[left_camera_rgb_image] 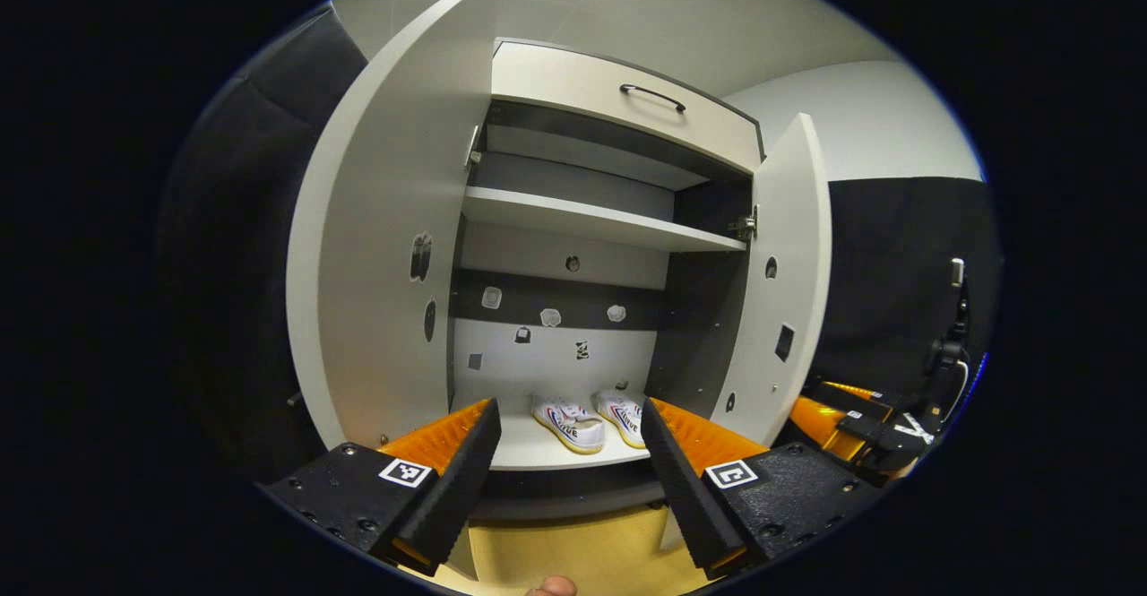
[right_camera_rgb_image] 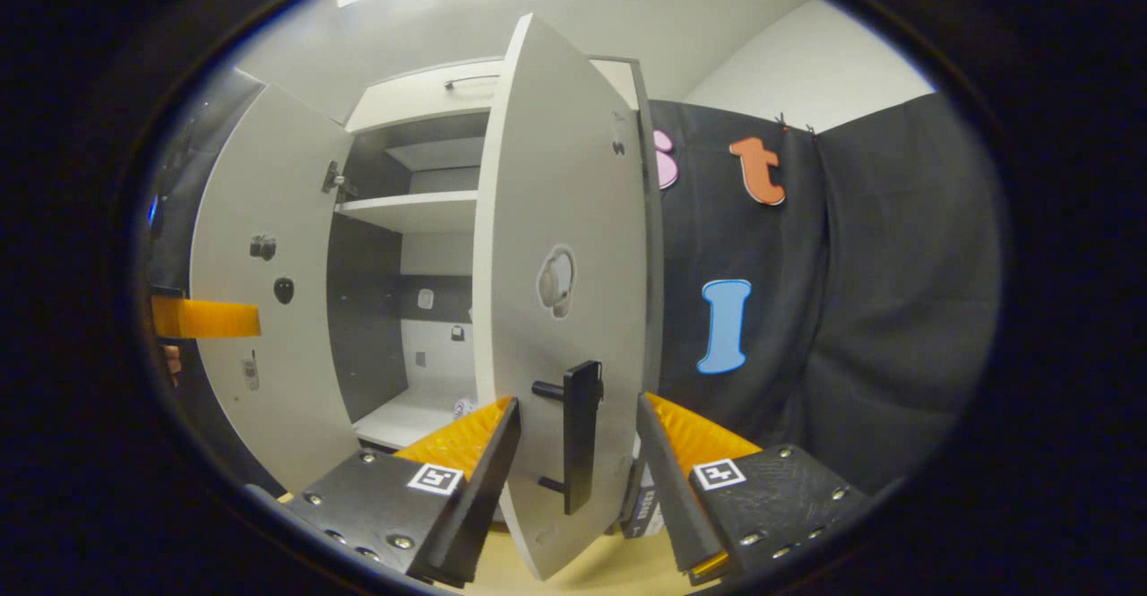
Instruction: Grab one shoe with the right hand and put it into the shoe cabinet, grab the other shoe with the left hand and put it into the shoe cabinet; then close the right door with the right hand and the left door with the left hand.
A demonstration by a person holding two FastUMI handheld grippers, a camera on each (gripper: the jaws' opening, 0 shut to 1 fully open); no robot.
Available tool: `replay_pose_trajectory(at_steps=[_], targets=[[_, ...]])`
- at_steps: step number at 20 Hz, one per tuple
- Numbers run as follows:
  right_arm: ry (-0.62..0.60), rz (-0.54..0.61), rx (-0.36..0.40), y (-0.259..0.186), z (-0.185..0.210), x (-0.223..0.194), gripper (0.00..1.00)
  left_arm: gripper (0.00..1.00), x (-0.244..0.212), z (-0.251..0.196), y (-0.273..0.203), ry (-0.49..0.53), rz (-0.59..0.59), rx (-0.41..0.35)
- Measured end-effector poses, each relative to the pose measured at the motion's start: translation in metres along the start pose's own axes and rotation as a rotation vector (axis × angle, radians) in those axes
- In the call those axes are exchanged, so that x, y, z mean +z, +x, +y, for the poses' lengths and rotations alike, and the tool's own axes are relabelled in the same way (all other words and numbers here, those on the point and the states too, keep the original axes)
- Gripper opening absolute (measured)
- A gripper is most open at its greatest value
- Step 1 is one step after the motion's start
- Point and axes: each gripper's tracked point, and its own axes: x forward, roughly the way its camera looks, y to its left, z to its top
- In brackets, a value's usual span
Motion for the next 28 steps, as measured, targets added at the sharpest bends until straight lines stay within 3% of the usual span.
replay_pose_trajectory(at_steps=[6, 7, 8, 11, 12, 13, 14, 15, 18, 19, 21, 22, 23, 24, 25, 26, 28], targets=[[0.068, 0.026, 0.04, 0.011, 0.02, -0.012, 0.78, 0.95, -0.007, 0.003, -0.028, -0.018, 0.008, 0.001], [0.071, 0.027, 0.046, 0.01, 0.022, -0.013, 0.78, 0.91, -0.006, 0.005, -0.032, -0.022, 0.007, 0.004], [0.07, 0.028, 0.049, 0.011, 0.026, -0.013, 0.78, 0.95, -0.005, 0.005, -0.036, -0.027, 0.006, 0.007], [0.058, 0.027, 0.056, 0.009, 0.033, -0.013, 0.78, 0.95, -0.003, 0.015, -0.054, -0.039, 0.002, 0.022], [0.053, 0.026, 0.058, 0.01, 0.035, -0.014, 0.78, 0.91, 0.0, 0.02, -0.059, -0.042, -0.005, 0.03], [0.048, 0.026, 0.061, 0.009, 0.037, -0.015, 0.78, 0.95, 0.002, 0.025, -0.065, -0.045, -0.014, 0.044], [0.045, 0.026, 0.064, 0.009, 0.04, -0.015, 0.78, 0.91, 0.005, 0.029, -0.072, -0.046, -0.023, 0.059], [0.042, 0.025, 0.068, 0.008, 0.042, -0.015, 0.78, 0.95, 0.009, 0.036, -0.078, -0.045, -0.033, 0.076], [0.043, 0.028, 0.077, 0.008, 0.047, -0.016, 0.78, 0.95, 0.02, 0.066, -0.091, -0.02, -0.065, 0.147], [0.043, 0.029, 0.076, 0.008, 0.048, -0.016, 0.78, 0.9, 0.023, 0.078, -0.094, -0.01, -0.074, 0.178], [0.044, 0.027, 0.072, 0.006, 0.048, -0.016, 0.78, 0.95, 0.028, 0.1, -0.1, 0.001, -0.082, 0.23], [0.044, 0.024, 0.067, 0.006, 0.048, -0.015, 0.78, 0.9, 0.029, 0.108, -0.1, 0.002, -0.083, 0.243], [0.044, 0.022, 0.06, 0.004, 0.047, -0.015, 0.78, 0.95, 0.03, 0.114, -0.1, 0.003, -0.086, 0.252], [0.041, 0.021, 0.051, 0.004, 0.045, -0.015, 0.78, 0.91, 0.031, 0.12, -0.099, 0.003, -0.089, 0.26], [0.037, 0.023, 0.039, 0.004, 0.042, -0.017, 0.78, 0.95, 0.034, 0.126, -0.1, -0.001, -0.102, 0.268], [0.031, 0.025, 0.026, 0.003, 0.038, -0.018, 0.78, 0.91, 0.037, 0.132, -0.101, -0.007, -0.117, 0.269], [0.021, 0.028, 0.0, 0.001, 0.031, -0.02, 0.75, 0.95, 0.037, 0.146, -0.101, -0.012, -0.119, 0.272]])
